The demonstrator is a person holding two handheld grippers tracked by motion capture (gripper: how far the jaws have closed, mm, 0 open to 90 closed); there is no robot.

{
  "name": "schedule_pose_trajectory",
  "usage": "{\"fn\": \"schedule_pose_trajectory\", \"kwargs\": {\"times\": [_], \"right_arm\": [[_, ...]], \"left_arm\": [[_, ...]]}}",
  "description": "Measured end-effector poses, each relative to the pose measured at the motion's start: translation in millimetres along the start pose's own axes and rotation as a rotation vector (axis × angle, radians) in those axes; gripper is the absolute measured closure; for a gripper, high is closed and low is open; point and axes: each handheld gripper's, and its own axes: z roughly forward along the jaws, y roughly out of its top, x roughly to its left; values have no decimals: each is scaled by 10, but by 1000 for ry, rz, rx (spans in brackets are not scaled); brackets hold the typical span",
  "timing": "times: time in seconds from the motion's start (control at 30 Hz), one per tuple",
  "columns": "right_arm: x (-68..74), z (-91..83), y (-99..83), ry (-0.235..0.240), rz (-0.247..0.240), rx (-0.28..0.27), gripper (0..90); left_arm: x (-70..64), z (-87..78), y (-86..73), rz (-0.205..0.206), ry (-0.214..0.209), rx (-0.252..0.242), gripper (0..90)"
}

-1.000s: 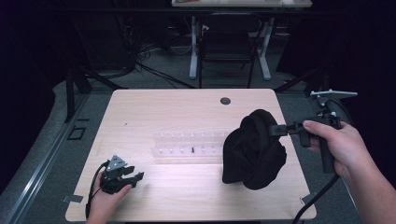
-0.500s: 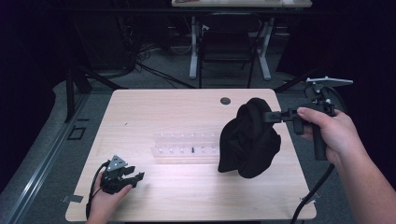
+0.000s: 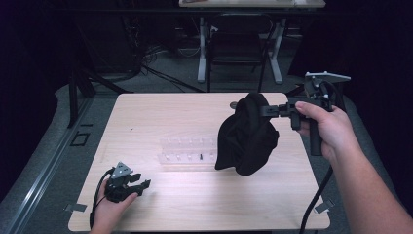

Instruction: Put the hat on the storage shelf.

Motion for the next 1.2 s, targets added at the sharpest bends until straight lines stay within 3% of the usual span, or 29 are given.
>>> {"fn": "schedule_pose_trajectory", "kwargs": {"times": [0.6, 1.2], "right_arm": [[-38, 406, 229, 42, -7, -11, 883], [-136, 777, 335, 24, -4, 28, 883]], "left_arm": [[11, 6, 0, -2, -2, -6, 499], [7, -8, 13, 6, -4, -8, 500]]}}
